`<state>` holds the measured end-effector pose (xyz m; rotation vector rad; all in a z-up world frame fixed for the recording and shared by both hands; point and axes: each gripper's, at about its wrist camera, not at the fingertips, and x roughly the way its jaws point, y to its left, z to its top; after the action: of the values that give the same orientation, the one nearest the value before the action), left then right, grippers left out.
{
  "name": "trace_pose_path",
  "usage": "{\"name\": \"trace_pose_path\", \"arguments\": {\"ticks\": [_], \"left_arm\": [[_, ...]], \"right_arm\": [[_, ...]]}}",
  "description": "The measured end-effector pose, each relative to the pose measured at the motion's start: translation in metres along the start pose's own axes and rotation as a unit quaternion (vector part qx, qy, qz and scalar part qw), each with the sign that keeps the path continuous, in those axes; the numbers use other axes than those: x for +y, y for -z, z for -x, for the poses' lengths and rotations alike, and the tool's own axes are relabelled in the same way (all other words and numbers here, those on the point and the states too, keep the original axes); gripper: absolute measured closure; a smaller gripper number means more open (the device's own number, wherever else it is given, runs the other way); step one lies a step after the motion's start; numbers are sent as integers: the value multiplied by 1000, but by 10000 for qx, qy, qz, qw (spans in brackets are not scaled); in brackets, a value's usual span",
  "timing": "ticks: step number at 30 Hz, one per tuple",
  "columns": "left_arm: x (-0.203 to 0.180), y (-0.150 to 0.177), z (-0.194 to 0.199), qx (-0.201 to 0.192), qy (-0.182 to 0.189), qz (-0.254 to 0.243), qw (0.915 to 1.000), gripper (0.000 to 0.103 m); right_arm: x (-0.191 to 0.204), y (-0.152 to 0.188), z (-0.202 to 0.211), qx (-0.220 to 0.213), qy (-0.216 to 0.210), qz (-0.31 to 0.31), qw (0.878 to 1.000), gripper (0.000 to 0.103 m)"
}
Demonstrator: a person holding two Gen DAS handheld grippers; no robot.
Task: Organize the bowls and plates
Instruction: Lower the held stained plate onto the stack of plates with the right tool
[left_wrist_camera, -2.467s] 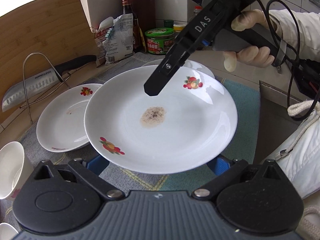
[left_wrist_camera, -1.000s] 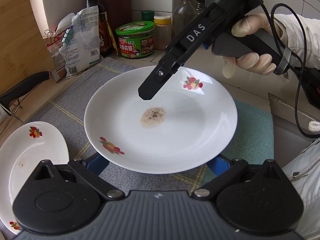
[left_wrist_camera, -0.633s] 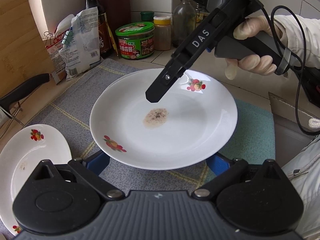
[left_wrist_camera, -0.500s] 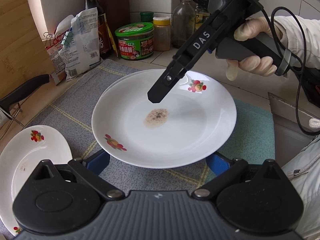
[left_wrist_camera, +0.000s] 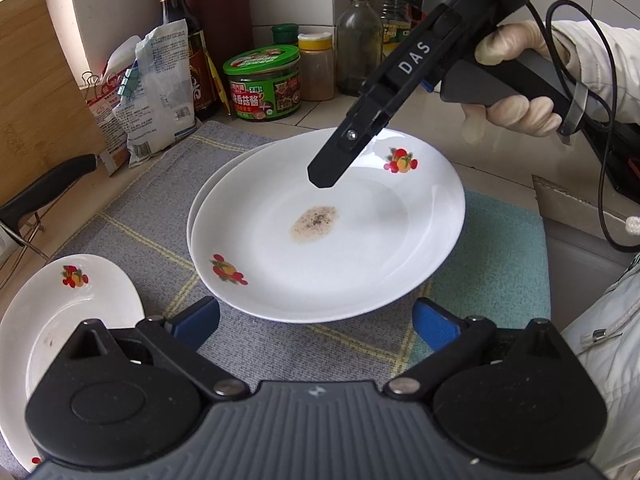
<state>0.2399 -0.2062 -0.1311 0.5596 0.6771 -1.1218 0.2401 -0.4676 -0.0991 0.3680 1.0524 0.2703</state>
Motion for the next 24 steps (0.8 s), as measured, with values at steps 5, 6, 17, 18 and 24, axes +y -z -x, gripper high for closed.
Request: {"name": "trace_pose_path", "arguments": {"ticks": [5, 6, 17, 18, 24], "left_arm": [[0, 3, -2, 6, -2, -4, 10000, 1], [0, 3, -2, 2, 2, -3, 10000, 1], [-1, 4, 5, -154, -47, -15, 9999, 1], [-1, 4, 7, -180, -47, -13, 9998, 1], [-2, 5, 13, -227, -116, -41, 9997, 1]], "right_arm": [[-2, 3, 6, -96, -19, -67, 9999, 9], [-1, 3, 7, -107, -5, -64, 9999, 9], [8, 9, 16, -135, 275, 77, 9995, 9], [8, 10, 16, -135, 288, 85, 9995, 9], [13, 12, 17, -110, 440, 122, 9989, 9]]}}
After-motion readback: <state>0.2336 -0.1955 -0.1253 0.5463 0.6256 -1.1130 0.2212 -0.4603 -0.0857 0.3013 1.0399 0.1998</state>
